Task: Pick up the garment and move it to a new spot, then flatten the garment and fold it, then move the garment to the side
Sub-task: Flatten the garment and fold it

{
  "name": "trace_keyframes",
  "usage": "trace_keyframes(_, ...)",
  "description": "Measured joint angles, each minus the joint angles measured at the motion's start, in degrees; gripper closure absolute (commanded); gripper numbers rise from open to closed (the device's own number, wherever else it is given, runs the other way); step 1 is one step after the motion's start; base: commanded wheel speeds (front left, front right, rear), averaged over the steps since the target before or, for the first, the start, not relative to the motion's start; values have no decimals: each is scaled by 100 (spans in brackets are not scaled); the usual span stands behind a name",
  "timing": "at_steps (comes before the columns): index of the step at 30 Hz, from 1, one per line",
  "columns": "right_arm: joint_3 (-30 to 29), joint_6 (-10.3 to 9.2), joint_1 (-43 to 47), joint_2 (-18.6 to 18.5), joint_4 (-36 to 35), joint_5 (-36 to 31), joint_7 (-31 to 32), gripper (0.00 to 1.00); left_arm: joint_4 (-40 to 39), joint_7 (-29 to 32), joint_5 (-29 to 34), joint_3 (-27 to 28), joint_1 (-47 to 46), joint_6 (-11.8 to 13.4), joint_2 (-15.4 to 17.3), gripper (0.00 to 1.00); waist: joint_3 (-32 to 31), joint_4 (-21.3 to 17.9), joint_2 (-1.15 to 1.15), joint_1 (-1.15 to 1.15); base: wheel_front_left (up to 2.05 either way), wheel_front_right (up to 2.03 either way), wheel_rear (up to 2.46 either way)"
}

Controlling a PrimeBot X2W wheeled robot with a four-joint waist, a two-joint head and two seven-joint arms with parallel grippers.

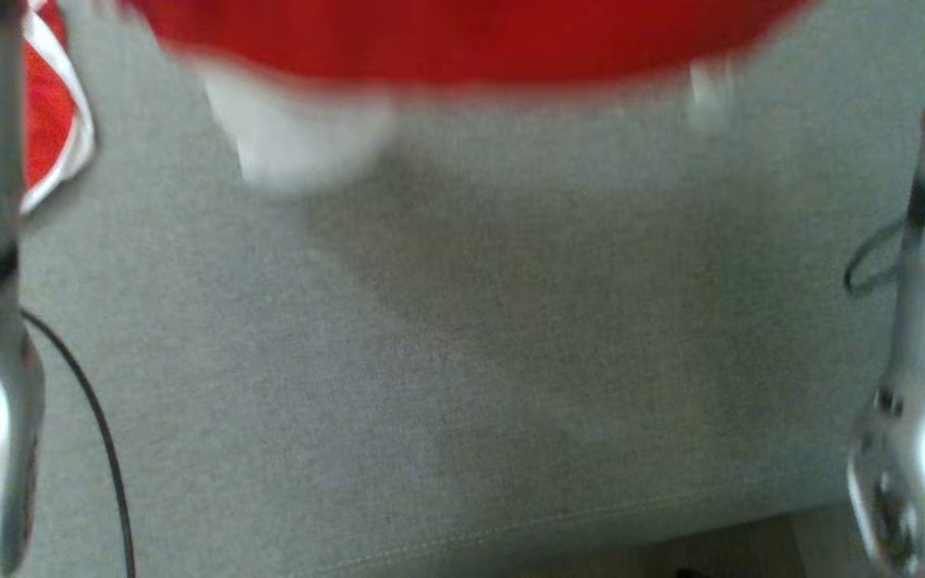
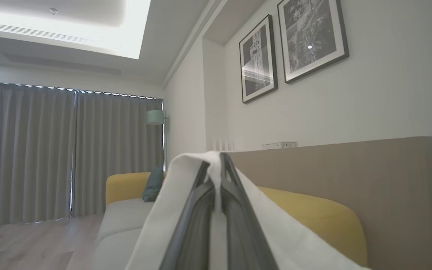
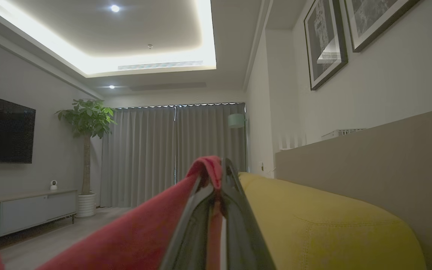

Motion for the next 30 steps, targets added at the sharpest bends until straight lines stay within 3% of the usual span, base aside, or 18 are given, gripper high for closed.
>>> trace_keyframes(4,-190,0,-1055,-10,1358,-144,-356,100,966,-597,210,-7,-815,11,-243,100,365,5,0,0,0,0,0)
trace_keyframes(8,-439,0,-1553,-63,2621,-403,-567,100,1653,-994,123,-47,-980,-30,-603,100,664,130,0,0,0,0,0)
trace_keyframes(16,-784,0,-1504,-65,4799,-711,-1003,100,2126,-1451,-224,-109,244,-279,-849,100,1131,562,0,1,0,0,0)
trace_keyframes(22,-735,0,-1191,-54,5617,-513,-1162,100,1958,-1504,-459,53,1247,-377,-812,100,1137,647,0,-1,0,0,0)
trace_keyframes(30,-291,0,-954,-63,5801,264,-1216,100,1044,-1546,-703,263,2408,-428,-751,100,803,549,0,-1,0,0,0)
